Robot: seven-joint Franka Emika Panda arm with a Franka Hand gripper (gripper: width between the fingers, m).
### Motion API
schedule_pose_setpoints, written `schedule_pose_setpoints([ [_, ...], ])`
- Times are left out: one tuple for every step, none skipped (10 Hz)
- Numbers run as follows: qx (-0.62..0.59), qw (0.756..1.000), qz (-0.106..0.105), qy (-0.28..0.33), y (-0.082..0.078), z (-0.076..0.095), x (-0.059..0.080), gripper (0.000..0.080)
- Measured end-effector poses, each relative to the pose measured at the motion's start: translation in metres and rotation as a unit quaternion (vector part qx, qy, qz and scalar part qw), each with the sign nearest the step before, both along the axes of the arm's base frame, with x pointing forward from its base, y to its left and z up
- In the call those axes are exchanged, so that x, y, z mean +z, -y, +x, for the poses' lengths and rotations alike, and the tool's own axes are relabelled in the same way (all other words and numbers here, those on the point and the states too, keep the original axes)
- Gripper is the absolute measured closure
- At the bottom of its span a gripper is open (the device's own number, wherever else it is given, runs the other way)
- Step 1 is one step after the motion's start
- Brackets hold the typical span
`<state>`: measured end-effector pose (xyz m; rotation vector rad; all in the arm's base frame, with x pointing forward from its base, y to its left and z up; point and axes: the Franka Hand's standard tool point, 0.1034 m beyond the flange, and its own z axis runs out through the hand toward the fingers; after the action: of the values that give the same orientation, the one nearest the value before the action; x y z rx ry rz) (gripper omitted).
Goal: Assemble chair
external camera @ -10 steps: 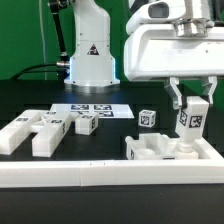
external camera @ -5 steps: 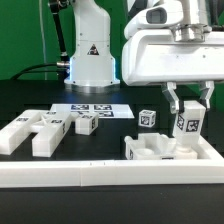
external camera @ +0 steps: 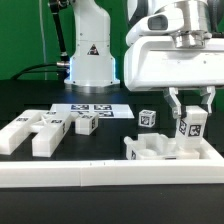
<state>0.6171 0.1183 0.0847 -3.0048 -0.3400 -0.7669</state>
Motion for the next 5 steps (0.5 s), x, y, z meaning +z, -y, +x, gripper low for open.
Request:
schedule_pose_setpoints([
  [0.000, 1.000, 0.001, 0.011, 0.0004, -0.0013, -0.0006, 0.0508],
  [0.000, 0.999, 0.003, 0.033, 0.0011, -0.0037, -0.0011, 0.0508],
  [0.000, 0.999, 0.004, 0.039, 0.0011, -0.0041, -0.0010, 0.0508],
  [0.000, 0.999, 0.003, 0.038, 0.0011, -0.0036, -0.0009, 0.0434],
  [0.001, 0.999, 0.003, 0.037, 0.0011, -0.0036, -0.0010, 0.0434],
])
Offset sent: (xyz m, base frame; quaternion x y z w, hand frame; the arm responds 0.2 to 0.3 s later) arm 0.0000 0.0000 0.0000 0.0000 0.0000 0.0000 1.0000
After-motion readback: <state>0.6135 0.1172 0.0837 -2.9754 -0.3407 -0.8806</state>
